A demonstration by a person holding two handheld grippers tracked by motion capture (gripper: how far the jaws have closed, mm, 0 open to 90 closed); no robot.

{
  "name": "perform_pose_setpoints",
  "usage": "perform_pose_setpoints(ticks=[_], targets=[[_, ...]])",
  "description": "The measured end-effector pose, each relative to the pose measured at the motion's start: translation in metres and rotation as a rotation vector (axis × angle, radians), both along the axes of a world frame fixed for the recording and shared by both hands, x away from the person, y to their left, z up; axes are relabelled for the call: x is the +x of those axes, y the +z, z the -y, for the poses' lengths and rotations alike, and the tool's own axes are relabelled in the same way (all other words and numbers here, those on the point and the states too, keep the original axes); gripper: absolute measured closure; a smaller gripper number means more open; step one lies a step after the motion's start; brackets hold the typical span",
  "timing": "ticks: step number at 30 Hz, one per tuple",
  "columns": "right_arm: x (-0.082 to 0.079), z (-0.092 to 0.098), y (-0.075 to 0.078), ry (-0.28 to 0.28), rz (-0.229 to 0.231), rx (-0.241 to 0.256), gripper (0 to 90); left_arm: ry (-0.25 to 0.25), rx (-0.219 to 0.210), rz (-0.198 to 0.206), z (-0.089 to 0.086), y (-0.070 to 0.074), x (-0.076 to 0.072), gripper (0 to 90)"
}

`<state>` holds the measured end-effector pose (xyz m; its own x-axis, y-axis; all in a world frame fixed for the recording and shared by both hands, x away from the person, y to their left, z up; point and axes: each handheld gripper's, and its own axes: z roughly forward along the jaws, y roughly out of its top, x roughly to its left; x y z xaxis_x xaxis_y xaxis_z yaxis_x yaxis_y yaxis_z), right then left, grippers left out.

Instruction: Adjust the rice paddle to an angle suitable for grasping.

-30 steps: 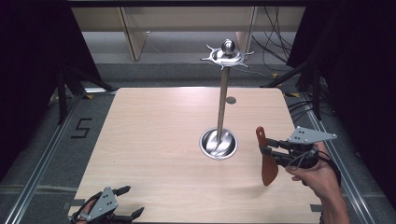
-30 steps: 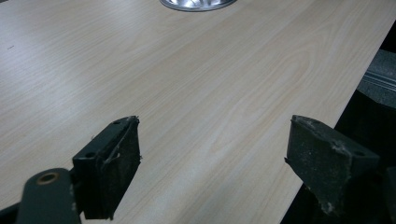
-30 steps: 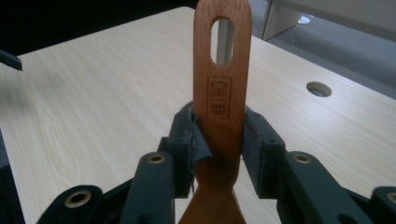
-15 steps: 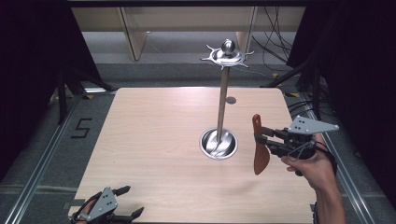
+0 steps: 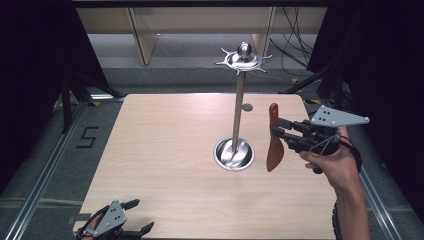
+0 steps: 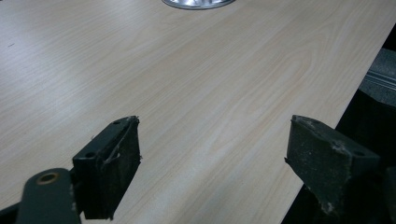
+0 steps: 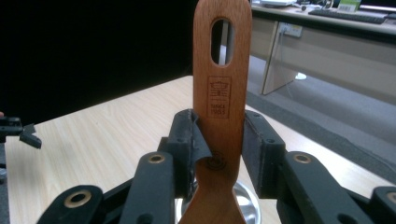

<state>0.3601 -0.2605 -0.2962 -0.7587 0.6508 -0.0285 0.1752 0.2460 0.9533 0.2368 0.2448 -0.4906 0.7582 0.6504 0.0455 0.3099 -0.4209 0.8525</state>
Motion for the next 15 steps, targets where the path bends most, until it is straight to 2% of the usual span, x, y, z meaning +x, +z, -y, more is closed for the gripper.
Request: perform_pose_setpoints(ticks=[1, 2, 3, 4, 5, 7, 8, 9, 11, 12, 15], targets=[[0.001, -0.001, 0.003, 0.006, 0.0, -0.003, 67.2, 0.0, -0.005, 0.0, 0.0, 0.0, 0.0, 16.9], [0.002, -0.003, 0.008, 0.006, 0.007, 0.007, 67.2, -0.017, 0.013, 0.022, -0.001, 0.001, 0.002, 16.9], [0.002, -0.003, 0.008, 0.006, 0.007, 0.007, 67.2, -0.021, 0.017, 0.026, -0.001, 0.001, 0.002, 16.9], [0.003, -0.003, 0.01, 0.004, 0.017, 0.001, 67.2, -0.003, 0.002, 0.005, 0.0, 0.0, 0.0, 16.9], [0.003, -0.004, 0.013, 0.004, 0.015, -0.001, 67.2, -0.002, -0.001, 0.001, 0.0, 0.0, 0.0, 16.9], [0.006, -0.005, 0.017, 0.003, 0.023, 0.002, 67.2, 0.001, -0.005, -0.003, 0.001, 0.0, 0.0, 16.9], [0.008, -0.005, 0.021, -0.001, 0.025, 0.01, 67.2, -0.016, 0.015, 0.025, -0.001, 0.0, 0.002, 16.9], [0.009, -0.006, 0.023, -0.007, 0.026, 0.01, 67.2, -0.018, 0.017, 0.026, -0.001, 0.0, 0.002, 16.9], [0.012, -0.006, 0.027, -0.01, 0.025, 0.014, 67.2, -0.021, 0.012, 0.02, -0.001, 0.0, 0.002, 16.9], [0.012, -0.006, 0.027, -0.01, 0.025, 0.014, 67.2, 0.0, -0.012, -0.003, 0.001, -0.001, 0.0, 16.9], [0.016, -0.006, 0.035, -0.005, 0.021, 0.033, 67.2, -0.001, -0.007, 0.001, 0.001, -0.001, 0.001, 16.9]])
